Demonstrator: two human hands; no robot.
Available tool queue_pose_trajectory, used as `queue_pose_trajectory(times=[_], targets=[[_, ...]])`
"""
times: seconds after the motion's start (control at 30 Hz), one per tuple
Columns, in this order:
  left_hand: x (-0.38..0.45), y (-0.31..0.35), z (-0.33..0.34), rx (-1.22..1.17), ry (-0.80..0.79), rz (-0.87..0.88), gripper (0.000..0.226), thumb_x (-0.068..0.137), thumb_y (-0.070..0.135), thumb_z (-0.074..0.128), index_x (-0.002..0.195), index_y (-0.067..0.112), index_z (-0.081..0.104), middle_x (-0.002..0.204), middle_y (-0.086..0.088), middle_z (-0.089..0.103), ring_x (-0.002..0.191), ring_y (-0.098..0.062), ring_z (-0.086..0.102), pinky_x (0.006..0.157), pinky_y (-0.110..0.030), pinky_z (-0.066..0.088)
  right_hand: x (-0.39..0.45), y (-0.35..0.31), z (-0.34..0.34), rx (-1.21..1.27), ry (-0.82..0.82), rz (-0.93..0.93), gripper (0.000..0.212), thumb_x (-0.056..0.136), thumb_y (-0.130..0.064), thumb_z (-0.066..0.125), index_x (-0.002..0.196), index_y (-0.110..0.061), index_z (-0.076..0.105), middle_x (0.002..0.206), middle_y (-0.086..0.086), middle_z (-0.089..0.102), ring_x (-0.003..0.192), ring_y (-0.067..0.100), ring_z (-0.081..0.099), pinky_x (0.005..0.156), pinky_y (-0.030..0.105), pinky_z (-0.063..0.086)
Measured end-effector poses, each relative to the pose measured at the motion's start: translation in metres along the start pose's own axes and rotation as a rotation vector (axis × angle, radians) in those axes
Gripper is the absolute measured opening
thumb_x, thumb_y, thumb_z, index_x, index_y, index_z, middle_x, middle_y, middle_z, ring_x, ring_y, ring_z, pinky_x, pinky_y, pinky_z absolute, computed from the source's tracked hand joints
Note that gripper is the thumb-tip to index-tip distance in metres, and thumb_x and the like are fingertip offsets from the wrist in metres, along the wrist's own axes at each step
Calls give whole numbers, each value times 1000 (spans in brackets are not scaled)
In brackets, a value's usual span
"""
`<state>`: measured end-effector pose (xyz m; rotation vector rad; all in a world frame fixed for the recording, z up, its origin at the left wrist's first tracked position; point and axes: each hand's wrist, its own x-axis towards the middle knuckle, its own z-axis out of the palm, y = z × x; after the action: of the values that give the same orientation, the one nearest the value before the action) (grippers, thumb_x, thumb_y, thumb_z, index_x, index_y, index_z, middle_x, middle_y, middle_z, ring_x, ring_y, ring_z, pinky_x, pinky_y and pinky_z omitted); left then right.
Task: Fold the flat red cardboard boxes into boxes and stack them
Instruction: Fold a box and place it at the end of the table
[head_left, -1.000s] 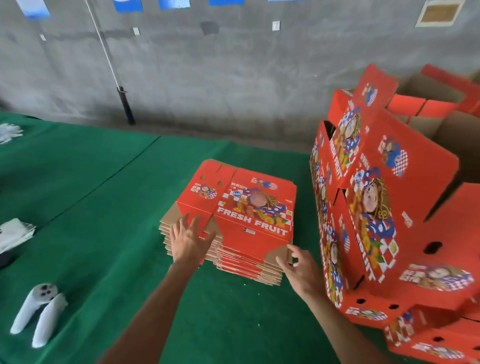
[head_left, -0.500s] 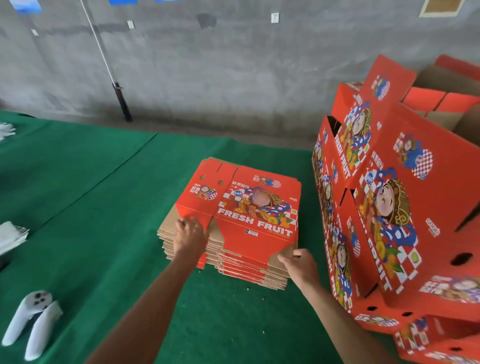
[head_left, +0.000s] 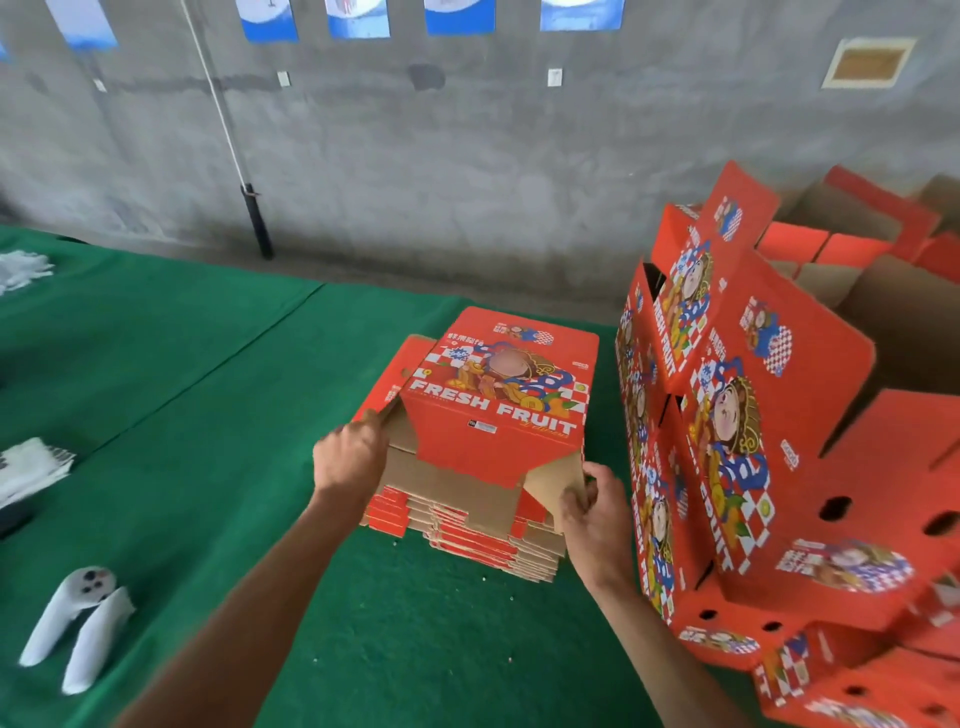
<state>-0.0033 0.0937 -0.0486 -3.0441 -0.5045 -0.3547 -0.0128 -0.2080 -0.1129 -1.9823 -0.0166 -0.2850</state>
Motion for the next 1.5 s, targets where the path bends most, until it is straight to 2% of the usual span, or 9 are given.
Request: queue_pose_trajectory(times=[0.13, 0.33, 0.57, 0.7, 0.9, 1.07, 1.27, 1.37, 1.5], targets=[[-31, -25, -49, -494, 292, -111, 16, 99, 19, 59, 108, 8, 66, 83, -26, 71, 75, -47, 67, 67, -47, 53, -5, -44, -27, 31, 118, -222, 43, 98, -6, 65, 141, -9, 59, 115, 3, 58, 101, -11, 57, 78, 2, 46], [-95, -57, -134, -868, 594, -130, 24, 101, 42, 60, 96, 20, 66, 80, 5, 69, 75, -19, 63, 69, -35, 49, -24, -120, -82, 305, 276, -329, 44, 103, -36, 58, 122, 3, 65, 109, 3, 72, 95, -4, 62, 85, 8, 47], [-183, -66, -185, -1030, 772, -176, 29, 100, 38, 49, 95, 12, 60, 84, -8, 61, 75, -12, 50, 65, -31, 42, -87, -166, -150, 338, 55, -454, 55, 103, -46, 45, 143, -12, 59, 136, -4, 67, 130, 3, 58, 112, 21, 40], [-227, -19, -181, -1152, 769, -272, 25, 97, 21, 49, 112, 6, 62, 105, -5, 66, 86, 3, 57, 79, -3, 40, -117, -147, -200, 224, 30, -488, 46, 104, -33, 44, 135, -7, 65, 127, 5, 72, 123, 9, 63, 105, 14, 42], [-271, 74, -161, -1284, 617, -125, 27, 100, 10, 43, 123, 13, 56, 109, -3, 72, 103, -1, 65, 91, -17, 46, -139, -91, -293, 109, 117, -455, 41, 104, -27, 46, 133, -5, 66, 126, -7, 65, 114, -23, 54, 98, 1, 36], [-299, 168, -147, -1259, 490, 8, 31, 95, 11, 39, 106, 11, 68, 106, -1, 71, 103, -14, 64, 93, -21, 46, -154, -39, -383, 30, 190, -383, 36, 108, -25, 50, 135, -8, 65, 129, -7, 64, 113, -30, 47, 93, -4, 34], [-328, 283, -125, -1346, 324, 34, 26, 101, 9, 40, 108, 12, 65, 104, -2, 69, 100, -15, 61, 87, -28, 47, -169, 21, -475, -51, 294, -280, 31, 106, -16, 53, 130, -4, 69, 122, 3, 70, 115, 16, 63, 88, 10, 43], [-338, 320, -114, -1327, 252, 23, 25, 104, 9, 42, 112, 7, 66, 107, -9, 70, 103, -21, 63, 86, -29, 48, -179, 50, -501, -62, 304, -215, 20, 106, -22, 52, 100, -25, 71, 92, -16, 72, 87, 11, 63, 78, 21, 43], [-350, 350, -97, -1298, 183, 4, 28, 103, -1, 47, 124, 0, 66, 109, -11, 70, 108, -28, 65, 93, -32, 47, -186, 97, -520, -109, 320, -35, 33, 105, -23, 56, 136, -13, 65, 133, 3, 67, 117, 10, 55, 101, 26, 39]])
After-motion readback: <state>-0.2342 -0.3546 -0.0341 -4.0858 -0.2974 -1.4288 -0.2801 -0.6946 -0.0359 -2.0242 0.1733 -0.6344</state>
